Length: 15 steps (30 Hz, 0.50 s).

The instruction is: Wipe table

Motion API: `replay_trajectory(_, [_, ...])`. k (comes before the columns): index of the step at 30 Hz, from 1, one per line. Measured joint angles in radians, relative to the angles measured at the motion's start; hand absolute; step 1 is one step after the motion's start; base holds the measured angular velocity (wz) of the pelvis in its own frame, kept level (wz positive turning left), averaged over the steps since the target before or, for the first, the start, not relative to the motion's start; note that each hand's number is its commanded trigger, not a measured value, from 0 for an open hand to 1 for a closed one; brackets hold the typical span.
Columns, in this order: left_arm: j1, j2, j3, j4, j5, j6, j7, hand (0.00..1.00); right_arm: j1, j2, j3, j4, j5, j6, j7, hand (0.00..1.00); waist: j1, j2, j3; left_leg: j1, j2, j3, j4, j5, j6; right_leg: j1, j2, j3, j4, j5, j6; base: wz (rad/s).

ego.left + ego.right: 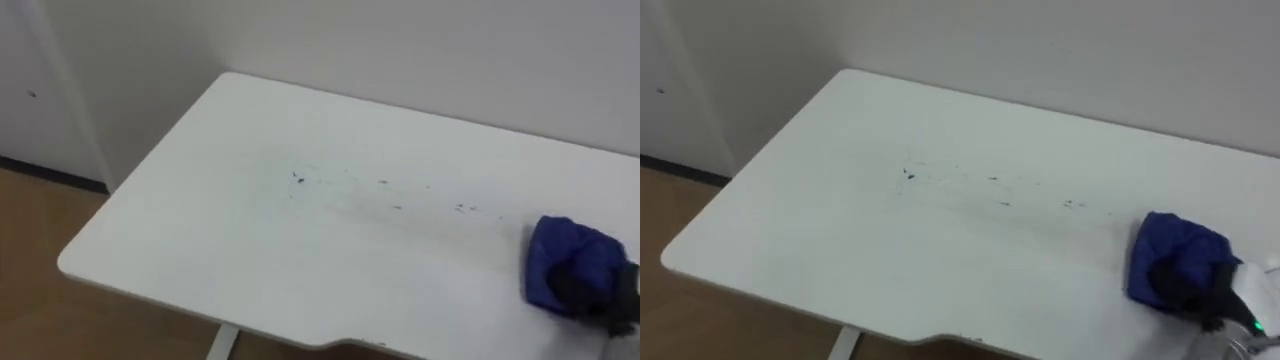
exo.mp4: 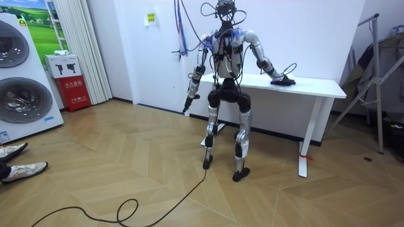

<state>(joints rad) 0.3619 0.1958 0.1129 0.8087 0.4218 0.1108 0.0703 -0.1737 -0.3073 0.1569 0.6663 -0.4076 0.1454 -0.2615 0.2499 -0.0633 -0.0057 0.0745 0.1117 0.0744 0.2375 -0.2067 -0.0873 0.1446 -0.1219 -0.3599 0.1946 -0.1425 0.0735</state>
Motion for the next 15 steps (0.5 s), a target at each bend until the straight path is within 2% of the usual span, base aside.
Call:
replay_trajectory(2, [-0.006, -0.001, -0.014, -0.002, 0.002, 0.019, -0.018, 0.00, -0.124, 0.058, 0.099, -0.007, -0.057, -0.013, 0.071, 1.00, 0.006, -0.006, 0.0044, -0.024, 0.000, -0.036, 0.005, 0.006, -0.003, -0.011, 0.011, -0.003, -0.006, 0.000, -0.004, 0.08])
replay_trajectory(3, [-0.008, -0.002, -0.022, -0.006, 0.003, 0.023, -0.023, 0.00, -0.155, 0.067, 0.114, -0.007, -0.070, -0.024, 0.091, 1.00, 0.010, -0.008, 0.0057, -0.031, -0.002, -0.045, 0.005, 0.010, -0.003, -0.014, 0.011, -0.008, -0.009, 0.000, -0.005, 0.47])
replay_trajectory(4, [-0.005, -0.002, -0.034, -0.022, 0.002, 0.031, -0.032, 0.00, -0.202, 0.070, 0.133, -0.008, -0.069, -0.049, 0.117, 1.00, 0.041, -0.008, 0.0123, -0.040, -0.009, -0.068, 0.003, 0.015, -0.002, -0.019, 0.010, -0.018, -0.015, -0.003, -0.005, 0.62])
replay_trajectory(5, [0.005, -0.002, -0.036, -0.027, 0.003, 0.037, -0.035, 0.00, -0.231, 0.069, 0.133, -0.005, -0.071, -0.065, 0.132, 1.00, 0.061, -0.011, 0.0122, -0.048, -0.022, -0.096, -0.004, 0.025, 0.003, -0.013, 0.007, -0.033, -0.027, -0.004, -0.003, 0.81])
replay_trajectory(7, [0.050, 0.000, -0.031, -0.037, 0.004, 0.049, -0.038, 0.00, -0.235, 0.065, 0.129, 0.034, -0.079, -0.085, 0.133, 1.00, 0.066, -0.013, 0.0131, -0.043, -0.043, -0.132, -0.011, 0.037, 0.014, 0.012, -0.009, -0.069, -0.032, -0.011, 0.009, 0.75])
replay_trajectory(8, [0.097, 0.004, -0.023, -0.051, 0.003, 0.051, -0.041, 0.00, -0.206, 0.055, 0.122, 0.062, -0.080, -0.094, 0.126, 1.00, 0.066, -0.016, 0.0130, -0.039, -0.056, -0.145, -0.013, 0.038, 0.017, 0.027, -0.020, -0.089, -0.029, -0.017, 0.018, 0.54])
replay_trajectory(9, [0.116, 0.006, -0.014, -0.048, 0.004, 0.051, -0.041, 0.00, -0.187, 0.050, 0.116, 0.093, -0.079, -0.105, 0.120, 1.00, 0.062, -0.016, 0.0130, -0.036, -0.059, -0.150, -0.016, 0.039, 0.019, 0.035, -0.023, -0.094, -0.029, -0.017, 0.018, 0.69])
replay_trajectory(10, [0.142, 0.011, 0.007, -0.038, 0.004, 0.052, -0.042, 0.00, -0.123, 0.045, 0.070, 0.160, -0.073, -0.135, 0.104, 1.00, 0.045, -0.021, 0.0136, -0.035, -0.069, -0.163, -0.016, 0.040, 0.024, 0.052, -0.031, -0.110, -0.029, -0.018, 0.020, 0.76])
replay_trajectory(11, [0.174, 0.012, 0.031, -0.034, 0.005, 0.053, -0.042, 0.00, -0.024, 0.034, -0.001, 0.140, -0.065, -0.214, 0.031, 1.00, 0.013, -0.023, 0.0116, -0.032, -0.082, -0.159, -0.017, 0.044, 0.031, 0.071, -0.042, -0.115, -0.027, -0.019, 0.024, 0.79])
replay_trajectory(12, [0.188, 0.012, 0.042, -0.034, 0.011, 0.054, -0.042, 0.00, 0.015, 0.022, -0.028, 0.140, -0.064, -0.242, 0.001, 1.00, -0.007, -0.026, 0.0112, -0.028, -0.088, -0.152, -0.017, 0.045, 0.035, 0.082, -0.048, -0.112, -0.026, -0.020, 0.029, 0.71])
replay_trajectory(13, [0.197, 0.012, 0.064, -0.034, 0.034, 0.053, -0.042, 0.00, 0.092, -0.006, -0.090, 0.140, -0.061, -0.272, -0.049, 1.00, -0.036, -0.028, 0.0098, -0.021, -0.095, -0.145, -0.017, 0.040, 0.045, 0.097, -0.057, -0.107, -0.025, -0.024, 0.039, 0.33])
replay_trajectory(15, [0.179, 0.008, 0.114, -0.029, 0.053, 0.036, -0.042, 0.00, 0.217, -0.038, -0.202, 0.141, -0.030, -0.302, -0.114, 1.00, -0.063, -0.032, 0.0038, -0.013, -0.101, -0.132, -0.016, 0.031, 0.053, 0.101, -0.064, -0.110, -0.025, -0.024, 0.045, -0.06])
